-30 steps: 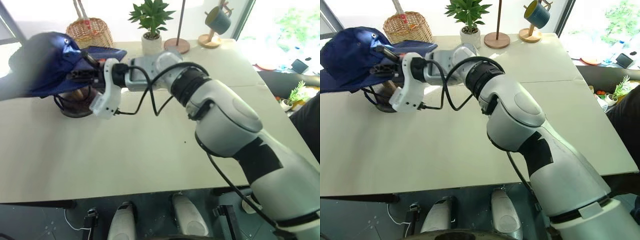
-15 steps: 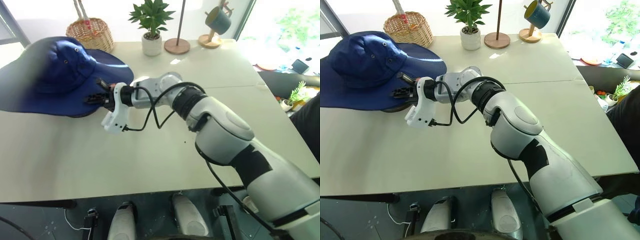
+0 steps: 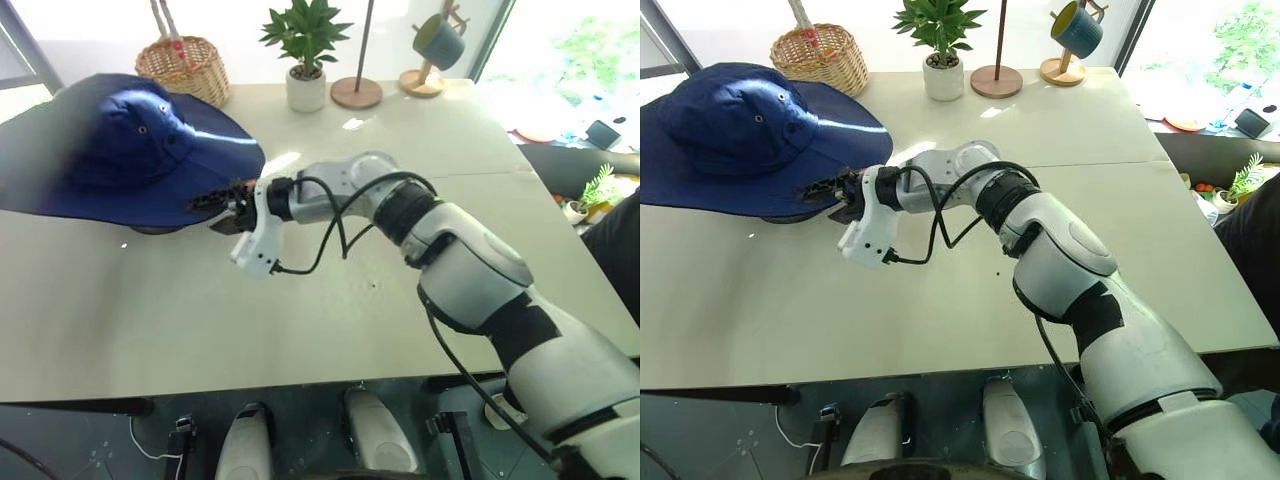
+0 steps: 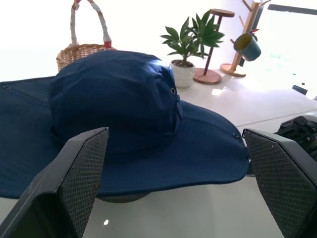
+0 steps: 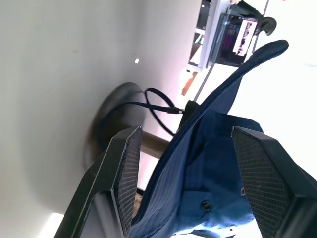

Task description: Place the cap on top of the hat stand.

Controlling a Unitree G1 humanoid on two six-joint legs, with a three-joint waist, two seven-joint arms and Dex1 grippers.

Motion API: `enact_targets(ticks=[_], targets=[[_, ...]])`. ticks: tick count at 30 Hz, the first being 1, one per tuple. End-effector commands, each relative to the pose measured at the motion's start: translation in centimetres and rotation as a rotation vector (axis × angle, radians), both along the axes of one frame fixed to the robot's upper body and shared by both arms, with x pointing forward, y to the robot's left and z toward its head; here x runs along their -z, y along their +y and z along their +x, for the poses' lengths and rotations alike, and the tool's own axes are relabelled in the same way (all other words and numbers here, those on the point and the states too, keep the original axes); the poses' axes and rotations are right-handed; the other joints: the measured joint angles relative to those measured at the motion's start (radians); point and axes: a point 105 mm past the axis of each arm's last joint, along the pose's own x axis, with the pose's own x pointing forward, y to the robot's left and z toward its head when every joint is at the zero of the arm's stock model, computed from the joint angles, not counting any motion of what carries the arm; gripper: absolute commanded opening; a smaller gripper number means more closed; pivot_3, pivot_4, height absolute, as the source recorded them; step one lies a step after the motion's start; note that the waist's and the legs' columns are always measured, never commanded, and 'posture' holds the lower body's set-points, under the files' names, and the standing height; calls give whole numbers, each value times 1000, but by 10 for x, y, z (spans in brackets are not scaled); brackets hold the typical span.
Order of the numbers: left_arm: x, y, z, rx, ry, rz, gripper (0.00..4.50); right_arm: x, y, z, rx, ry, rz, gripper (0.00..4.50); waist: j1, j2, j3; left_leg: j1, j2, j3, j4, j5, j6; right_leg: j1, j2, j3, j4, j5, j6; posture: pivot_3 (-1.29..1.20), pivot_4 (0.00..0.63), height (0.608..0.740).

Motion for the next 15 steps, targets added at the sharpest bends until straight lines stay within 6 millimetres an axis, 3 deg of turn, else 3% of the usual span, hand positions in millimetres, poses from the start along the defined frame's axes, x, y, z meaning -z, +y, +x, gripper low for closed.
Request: enact_targets(ticks=[1,5,9,15], targets=[[-8,3,-1,2,-25,28,4500,-19,-8,-1,12,41,74,2898,0,0,0,0,0,0,0,0,0,0,0,0,0,0,0,0,150,740],[-4,10,-4,5,-21,27,4500,-21,-30,5,66,95,113,2898,-1,0,0,0,0,0,0,0,0,0,0,0,0,0,0,0,150,740],[2,13,-10,14,-6,43,4500,-30,-62,13,187,290,223,2898,2,0,0,0,0,0,0,0,0,1,0,0,0,0,0,0,150,740],[4,28,-25,-20,18,90,4500,-89,-132,5,319,847,370,2898,8,2,1,0,0,0,1,0,0,1,0,0,0,0,0,0,150,740]])
